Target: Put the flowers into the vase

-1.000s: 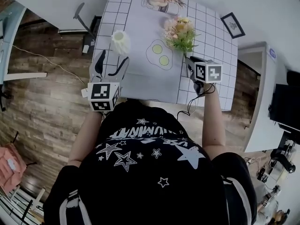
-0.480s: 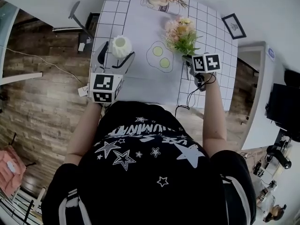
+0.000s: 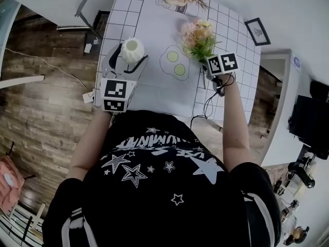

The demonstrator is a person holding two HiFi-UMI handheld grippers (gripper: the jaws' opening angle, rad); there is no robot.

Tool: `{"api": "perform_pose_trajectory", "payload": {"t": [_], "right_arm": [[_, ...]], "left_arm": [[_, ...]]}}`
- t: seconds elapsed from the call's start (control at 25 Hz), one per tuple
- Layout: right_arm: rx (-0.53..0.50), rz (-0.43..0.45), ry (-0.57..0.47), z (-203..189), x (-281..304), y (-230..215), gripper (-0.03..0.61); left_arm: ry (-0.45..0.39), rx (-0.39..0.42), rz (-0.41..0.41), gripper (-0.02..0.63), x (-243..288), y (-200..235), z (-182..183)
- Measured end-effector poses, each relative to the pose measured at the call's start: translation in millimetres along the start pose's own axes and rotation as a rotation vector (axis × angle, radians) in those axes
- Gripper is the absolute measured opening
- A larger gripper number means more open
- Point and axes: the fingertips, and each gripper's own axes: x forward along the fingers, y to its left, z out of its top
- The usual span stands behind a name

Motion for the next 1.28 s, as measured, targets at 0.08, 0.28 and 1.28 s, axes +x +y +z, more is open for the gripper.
{"api": "perform_pose_trajectory", "payload": {"t": [0.08,0.28,1.28], "right_arm": [[0.015,0.016,0.006,-0.4,1.3,0.5,0.074],[-0.007,0.034,0.039,-1.5,2.6,1.2,0.072],[-0.089,0.446,-0.403,48.3,-54.3,137.1,0.046]], "left_arm": [[0.019,0.009,-0.004,0.383,0.9,-1.6,-2.3],[0.039,0.009,-0.007,0.382,1.5,-3.5,-5.5],[0.027,0.001,0.011,0.362,-3.2,-2.4,-7.4]]}}
